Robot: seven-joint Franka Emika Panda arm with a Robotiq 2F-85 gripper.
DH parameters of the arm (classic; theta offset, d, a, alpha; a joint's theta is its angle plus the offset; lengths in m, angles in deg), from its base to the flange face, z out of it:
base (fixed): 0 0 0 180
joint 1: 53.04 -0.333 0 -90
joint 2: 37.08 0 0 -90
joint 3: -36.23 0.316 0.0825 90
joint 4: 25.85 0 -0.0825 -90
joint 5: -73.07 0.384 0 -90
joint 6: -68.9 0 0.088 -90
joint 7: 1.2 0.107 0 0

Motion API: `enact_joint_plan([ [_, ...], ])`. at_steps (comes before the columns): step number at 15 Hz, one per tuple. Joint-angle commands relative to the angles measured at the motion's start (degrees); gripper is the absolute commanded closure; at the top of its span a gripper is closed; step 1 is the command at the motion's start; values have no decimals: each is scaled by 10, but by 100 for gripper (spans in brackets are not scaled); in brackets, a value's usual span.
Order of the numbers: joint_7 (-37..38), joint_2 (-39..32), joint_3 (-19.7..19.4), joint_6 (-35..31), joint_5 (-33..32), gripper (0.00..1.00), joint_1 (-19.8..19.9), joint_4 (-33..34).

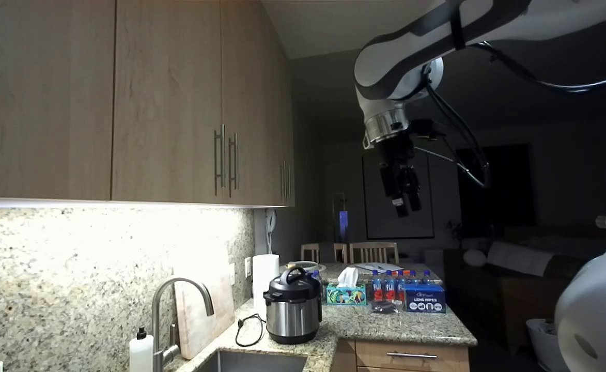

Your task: Use the spatula to stir the pot

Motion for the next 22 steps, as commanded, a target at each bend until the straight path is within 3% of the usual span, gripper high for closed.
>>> enact_joint_plan([
  [1, -104, -50, -35, -30, -34, 0, -23, 46],
  [3, -139, -80, -50, -73, -14, 0, -36, 65],
  [7, -137, -130, -53, -139, 51, 0, -46, 98],
  [12, -141, -194, -41, -183, 150, 0, -59, 144],
  [22, -272, -348, 1, -270, 311, 0, -58, 208],
])
